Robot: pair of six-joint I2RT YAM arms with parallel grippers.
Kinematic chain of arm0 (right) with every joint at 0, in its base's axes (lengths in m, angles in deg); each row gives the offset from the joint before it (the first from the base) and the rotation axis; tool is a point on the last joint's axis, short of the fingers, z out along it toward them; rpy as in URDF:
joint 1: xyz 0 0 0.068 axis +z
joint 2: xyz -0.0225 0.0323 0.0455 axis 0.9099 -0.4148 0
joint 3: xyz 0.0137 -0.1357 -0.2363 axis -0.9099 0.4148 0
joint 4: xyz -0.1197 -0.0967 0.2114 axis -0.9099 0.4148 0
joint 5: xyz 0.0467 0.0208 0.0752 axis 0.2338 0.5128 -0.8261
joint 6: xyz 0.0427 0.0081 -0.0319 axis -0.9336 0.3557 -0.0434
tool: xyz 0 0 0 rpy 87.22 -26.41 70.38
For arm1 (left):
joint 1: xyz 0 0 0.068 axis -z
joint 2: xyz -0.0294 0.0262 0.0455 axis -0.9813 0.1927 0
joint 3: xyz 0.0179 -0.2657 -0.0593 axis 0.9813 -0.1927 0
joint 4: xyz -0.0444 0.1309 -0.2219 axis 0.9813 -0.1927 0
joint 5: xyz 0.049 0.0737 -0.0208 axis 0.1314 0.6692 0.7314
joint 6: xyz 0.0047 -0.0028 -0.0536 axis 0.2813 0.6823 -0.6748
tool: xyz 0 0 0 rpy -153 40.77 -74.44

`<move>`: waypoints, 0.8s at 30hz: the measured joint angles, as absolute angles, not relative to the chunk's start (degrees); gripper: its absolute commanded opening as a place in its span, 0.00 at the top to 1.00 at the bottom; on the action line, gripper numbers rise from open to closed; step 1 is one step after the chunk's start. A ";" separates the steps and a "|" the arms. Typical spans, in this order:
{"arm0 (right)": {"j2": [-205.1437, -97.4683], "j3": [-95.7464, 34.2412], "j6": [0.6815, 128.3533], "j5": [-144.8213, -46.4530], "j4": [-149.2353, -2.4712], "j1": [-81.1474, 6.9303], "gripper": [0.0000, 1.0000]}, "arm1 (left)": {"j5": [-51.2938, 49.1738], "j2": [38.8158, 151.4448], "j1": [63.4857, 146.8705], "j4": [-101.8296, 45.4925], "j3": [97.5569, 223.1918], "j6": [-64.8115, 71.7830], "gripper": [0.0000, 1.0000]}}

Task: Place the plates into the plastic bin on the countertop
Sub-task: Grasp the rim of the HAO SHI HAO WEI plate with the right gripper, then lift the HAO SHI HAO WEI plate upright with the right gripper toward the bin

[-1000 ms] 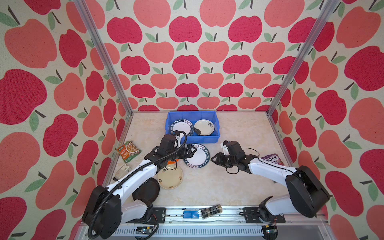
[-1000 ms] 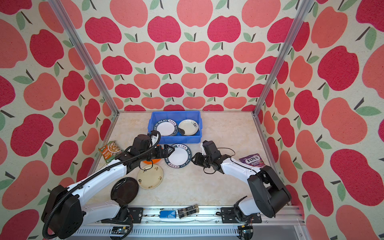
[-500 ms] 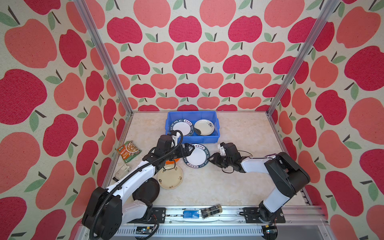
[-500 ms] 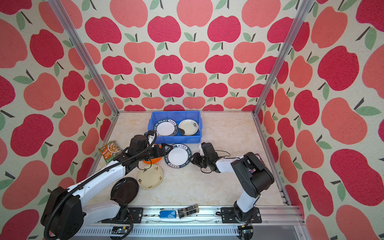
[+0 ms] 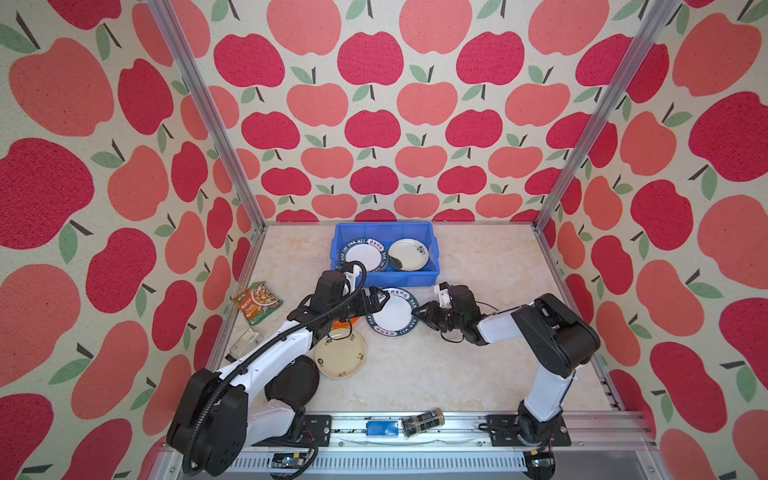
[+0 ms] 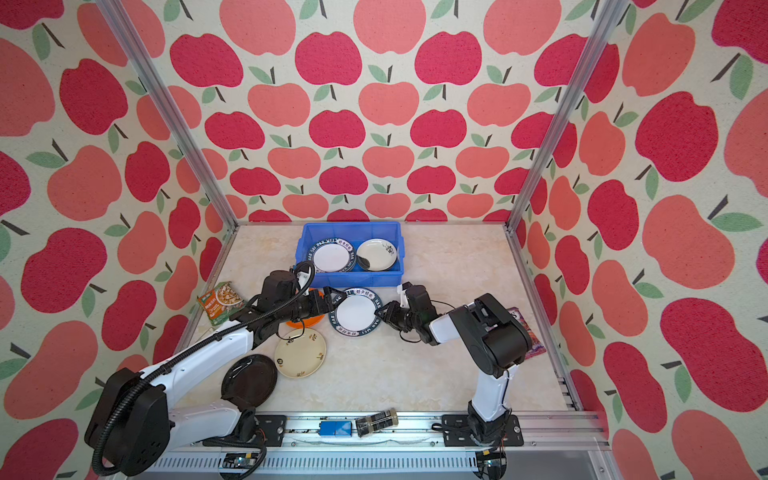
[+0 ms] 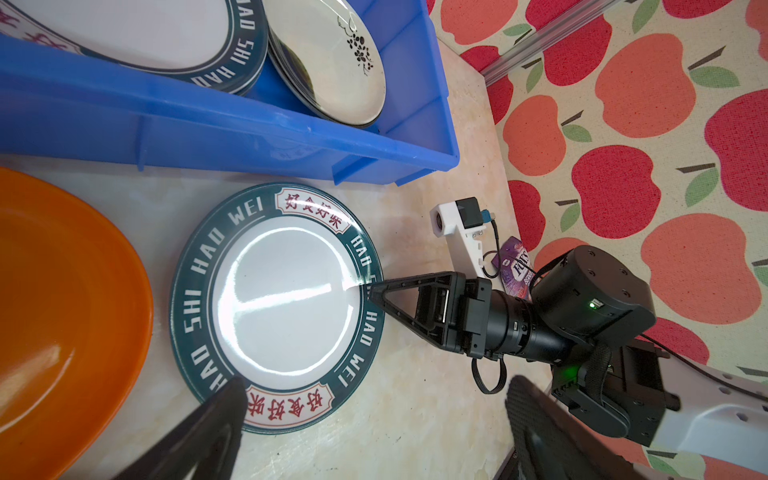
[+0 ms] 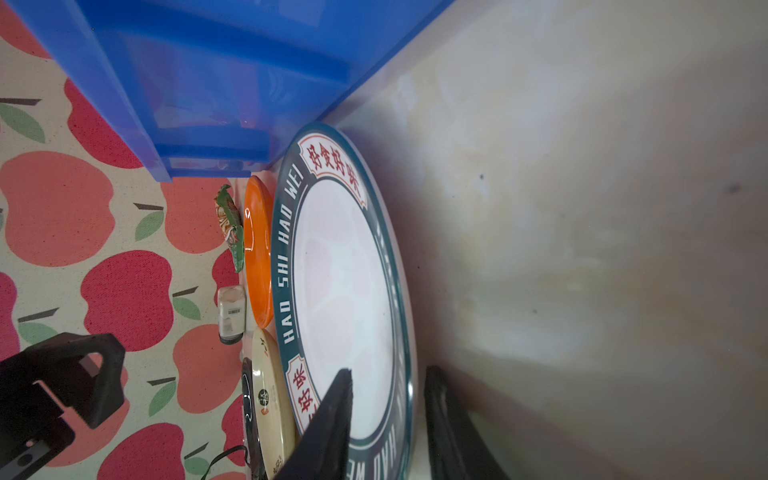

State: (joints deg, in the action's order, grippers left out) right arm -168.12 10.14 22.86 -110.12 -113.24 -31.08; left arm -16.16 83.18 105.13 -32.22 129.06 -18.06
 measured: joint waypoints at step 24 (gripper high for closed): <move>-168.19 12.35 20.83 -112.28 -114.99 -32.54 1.00 | -16.16 83.05 99.55 -35.31 129.59 -17.27 0.01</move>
